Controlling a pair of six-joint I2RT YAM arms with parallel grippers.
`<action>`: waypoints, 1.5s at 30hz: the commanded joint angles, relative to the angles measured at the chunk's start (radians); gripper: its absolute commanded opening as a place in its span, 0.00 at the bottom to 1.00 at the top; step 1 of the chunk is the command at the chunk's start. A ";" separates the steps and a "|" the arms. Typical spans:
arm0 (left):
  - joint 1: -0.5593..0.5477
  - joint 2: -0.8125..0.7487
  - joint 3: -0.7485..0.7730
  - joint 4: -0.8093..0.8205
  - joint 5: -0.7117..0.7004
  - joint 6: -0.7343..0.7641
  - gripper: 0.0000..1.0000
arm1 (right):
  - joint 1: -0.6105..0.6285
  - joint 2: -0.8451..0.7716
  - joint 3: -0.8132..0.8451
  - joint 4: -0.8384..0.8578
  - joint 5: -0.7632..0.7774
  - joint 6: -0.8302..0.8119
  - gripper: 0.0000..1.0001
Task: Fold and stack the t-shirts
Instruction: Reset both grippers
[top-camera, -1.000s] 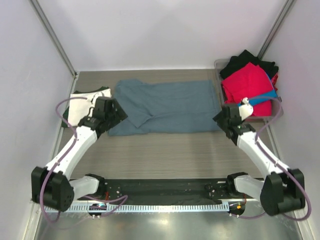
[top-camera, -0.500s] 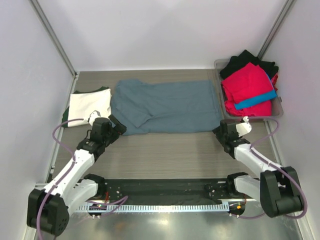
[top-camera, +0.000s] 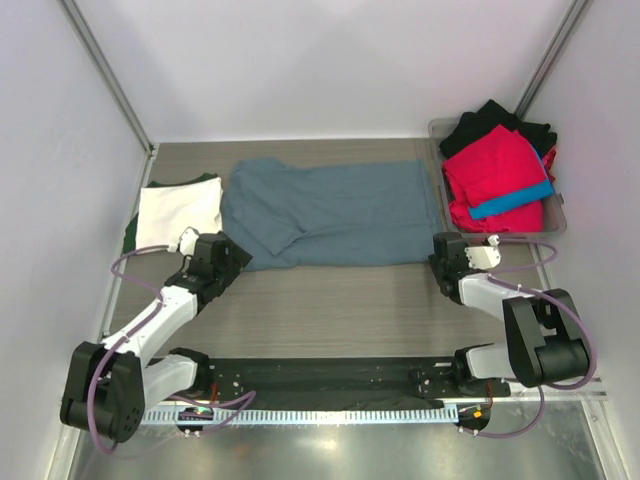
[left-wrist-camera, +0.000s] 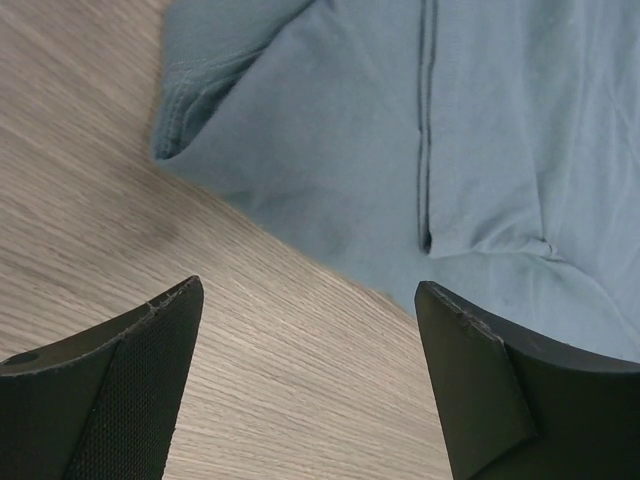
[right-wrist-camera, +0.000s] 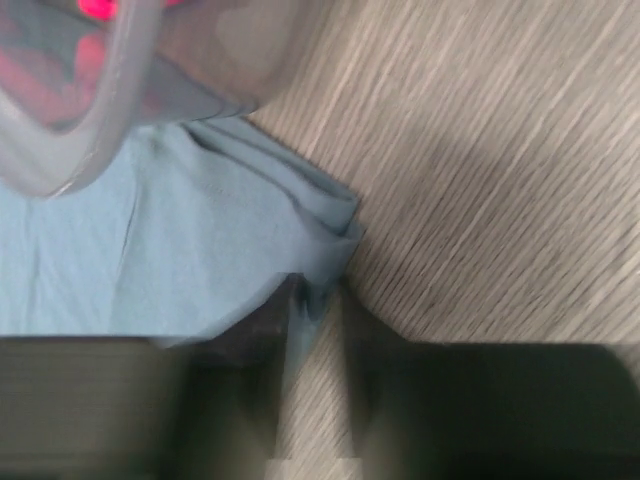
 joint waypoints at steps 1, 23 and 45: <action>0.006 0.020 -0.008 0.049 -0.050 -0.055 0.87 | -0.004 0.045 0.048 -0.014 0.078 0.034 0.17; 0.006 0.153 -0.033 0.161 -0.239 -0.134 0.55 | -0.004 -0.194 -0.048 -0.095 0.050 -0.072 0.01; 0.013 0.194 0.188 -0.082 -0.363 -0.046 0.00 | -0.004 -0.310 0.028 -0.307 0.067 -0.089 0.01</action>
